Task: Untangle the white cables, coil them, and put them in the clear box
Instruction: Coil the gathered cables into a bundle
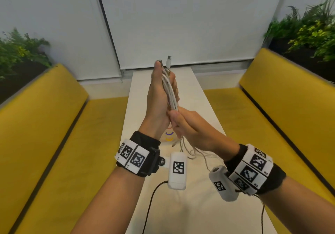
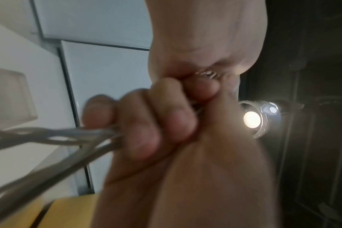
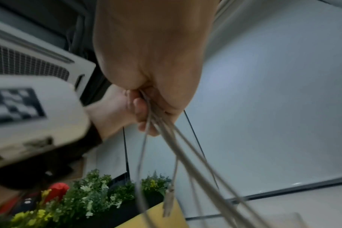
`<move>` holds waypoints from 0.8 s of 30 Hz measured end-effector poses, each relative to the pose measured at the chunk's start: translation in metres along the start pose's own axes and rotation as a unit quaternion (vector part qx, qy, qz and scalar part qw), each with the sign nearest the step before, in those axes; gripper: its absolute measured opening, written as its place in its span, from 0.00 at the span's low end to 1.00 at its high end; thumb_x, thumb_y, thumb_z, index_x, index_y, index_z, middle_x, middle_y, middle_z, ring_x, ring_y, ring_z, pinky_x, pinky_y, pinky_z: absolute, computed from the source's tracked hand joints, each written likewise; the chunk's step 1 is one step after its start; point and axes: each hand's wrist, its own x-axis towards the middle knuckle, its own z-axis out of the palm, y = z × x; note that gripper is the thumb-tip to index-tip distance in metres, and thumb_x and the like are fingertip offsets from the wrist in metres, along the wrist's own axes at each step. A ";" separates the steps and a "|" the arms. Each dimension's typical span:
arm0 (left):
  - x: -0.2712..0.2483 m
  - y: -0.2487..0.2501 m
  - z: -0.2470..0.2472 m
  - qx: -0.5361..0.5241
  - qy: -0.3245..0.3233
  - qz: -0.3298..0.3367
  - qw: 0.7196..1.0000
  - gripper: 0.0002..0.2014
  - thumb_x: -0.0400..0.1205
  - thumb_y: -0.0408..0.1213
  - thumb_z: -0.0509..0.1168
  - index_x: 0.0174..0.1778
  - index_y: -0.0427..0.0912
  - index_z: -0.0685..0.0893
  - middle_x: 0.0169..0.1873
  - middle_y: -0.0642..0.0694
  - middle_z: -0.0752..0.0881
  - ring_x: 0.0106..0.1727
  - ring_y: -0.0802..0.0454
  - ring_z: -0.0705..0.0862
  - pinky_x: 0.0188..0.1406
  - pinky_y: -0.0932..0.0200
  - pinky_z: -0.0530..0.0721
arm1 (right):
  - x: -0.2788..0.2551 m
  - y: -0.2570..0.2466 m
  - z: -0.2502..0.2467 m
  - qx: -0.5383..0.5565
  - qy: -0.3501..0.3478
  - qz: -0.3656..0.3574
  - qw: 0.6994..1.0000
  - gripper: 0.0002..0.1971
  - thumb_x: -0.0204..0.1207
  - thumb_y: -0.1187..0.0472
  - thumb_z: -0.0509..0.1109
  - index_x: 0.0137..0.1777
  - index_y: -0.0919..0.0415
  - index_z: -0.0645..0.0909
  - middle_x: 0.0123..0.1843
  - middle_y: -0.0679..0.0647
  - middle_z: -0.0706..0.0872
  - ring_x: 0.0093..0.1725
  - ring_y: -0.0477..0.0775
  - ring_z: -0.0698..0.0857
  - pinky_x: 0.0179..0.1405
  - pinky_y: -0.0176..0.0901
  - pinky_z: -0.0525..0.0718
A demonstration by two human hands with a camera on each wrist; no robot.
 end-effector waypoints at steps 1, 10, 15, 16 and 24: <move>0.000 0.002 0.001 -0.024 -0.018 -0.011 0.999 0.29 0.87 0.61 0.52 0.25 0.47 0.73 0.18 0.53 0.69 0.20 0.58 0.68 0.19 0.63 0.69 | -0.001 0.004 -0.001 0.002 -0.012 0.009 1.000 0.18 0.90 0.59 0.50 0.37 0.59 0.69 0.31 0.51 0.73 0.31 0.45 0.72 0.33 0.32 0.73; -0.019 0.003 -0.014 -0.017 -0.296 -0.073 0.952 0.27 0.85 0.64 0.52 0.34 0.42 0.71 0.18 0.52 0.66 0.14 0.58 0.59 0.12 0.63 0.55 | 0.006 0.049 -0.019 -0.001 -0.111 0.097 0.989 0.42 0.66 0.27 0.70 0.29 0.75 0.72 0.25 0.62 0.70 0.27 0.60 0.66 0.31 0.48 0.67; -0.045 0.001 -0.025 0.314 -0.397 0.003 0.862 0.17 0.73 0.50 0.78 0.49 0.49 0.81 0.37 0.67 0.85 0.40 0.69 0.83 0.43 0.71 0.78 | 0.013 0.067 -0.049 -0.129 -0.198 0.160 0.958 0.25 0.69 0.47 0.80 0.56 0.68 0.86 0.51 0.63 0.90 0.52 0.62 0.88 0.56 0.61 0.86; -0.047 -0.005 -0.028 0.354 -0.406 -0.002 0.843 0.16 0.73 0.41 0.80 0.50 0.55 0.80 0.43 0.70 0.85 0.46 0.71 0.83 0.47 0.72 0.78 | 0.016 0.066 -0.055 -0.135 -0.223 0.157 0.953 0.18 0.71 0.52 0.79 0.53 0.66 0.88 0.46 0.57 0.91 0.46 0.53 0.89 0.49 0.53 0.88; -0.038 -0.058 -0.053 0.656 -0.379 0.013 0.652 0.28 0.81 0.64 0.62 0.45 0.37 0.85 0.43 0.45 0.85 0.42 0.52 0.78 0.36 0.61 0.74 | 0.032 0.045 -0.056 -0.166 -0.307 0.237 0.907 0.14 0.86 0.57 0.59 0.52 0.68 0.81 0.34 0.50 0.77 0.28 0.47 0.72 0.23 0.34 0.73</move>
